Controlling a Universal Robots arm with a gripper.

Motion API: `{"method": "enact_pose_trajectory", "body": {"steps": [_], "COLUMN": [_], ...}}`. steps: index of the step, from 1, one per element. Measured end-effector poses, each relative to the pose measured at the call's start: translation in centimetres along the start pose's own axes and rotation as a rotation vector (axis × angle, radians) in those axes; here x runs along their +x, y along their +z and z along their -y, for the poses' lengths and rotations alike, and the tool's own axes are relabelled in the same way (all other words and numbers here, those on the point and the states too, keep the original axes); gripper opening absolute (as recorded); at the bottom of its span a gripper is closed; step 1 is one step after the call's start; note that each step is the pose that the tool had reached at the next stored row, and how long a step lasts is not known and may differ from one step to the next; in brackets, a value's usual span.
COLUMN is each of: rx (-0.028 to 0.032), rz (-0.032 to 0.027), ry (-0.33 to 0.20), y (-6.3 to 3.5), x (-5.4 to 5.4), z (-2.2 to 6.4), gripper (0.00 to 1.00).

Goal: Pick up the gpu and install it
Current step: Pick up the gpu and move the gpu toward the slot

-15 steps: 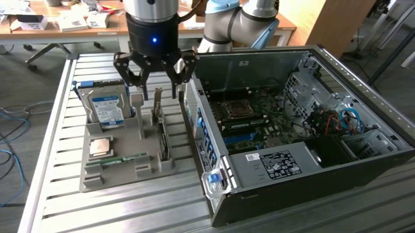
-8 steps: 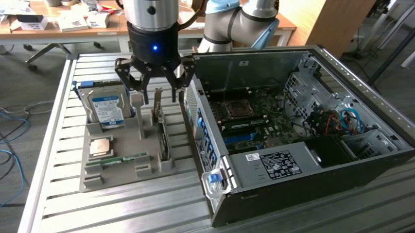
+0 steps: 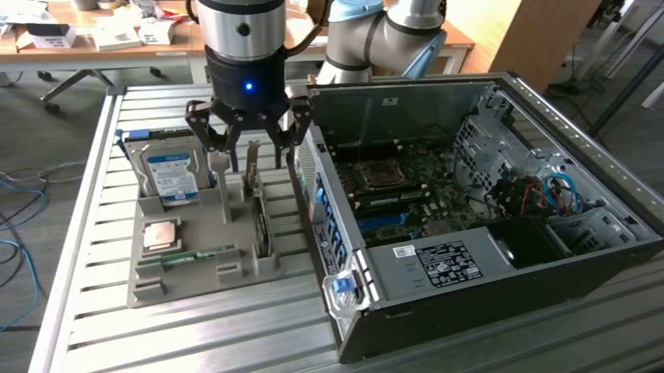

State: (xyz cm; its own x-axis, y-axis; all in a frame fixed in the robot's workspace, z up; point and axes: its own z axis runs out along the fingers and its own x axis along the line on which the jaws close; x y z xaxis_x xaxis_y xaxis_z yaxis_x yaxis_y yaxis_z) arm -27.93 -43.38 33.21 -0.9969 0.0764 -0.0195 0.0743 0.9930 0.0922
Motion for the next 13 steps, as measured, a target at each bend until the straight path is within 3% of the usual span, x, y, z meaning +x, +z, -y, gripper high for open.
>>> {"method": "enact_pose_trajectory", "body": {"steps": [13], "rx": [0.0000], "rz": [-0.0001], "ry": [0.000], "y": [0.63], "x": [0.01], "z": [0.06], "gripper": [0.60]}}
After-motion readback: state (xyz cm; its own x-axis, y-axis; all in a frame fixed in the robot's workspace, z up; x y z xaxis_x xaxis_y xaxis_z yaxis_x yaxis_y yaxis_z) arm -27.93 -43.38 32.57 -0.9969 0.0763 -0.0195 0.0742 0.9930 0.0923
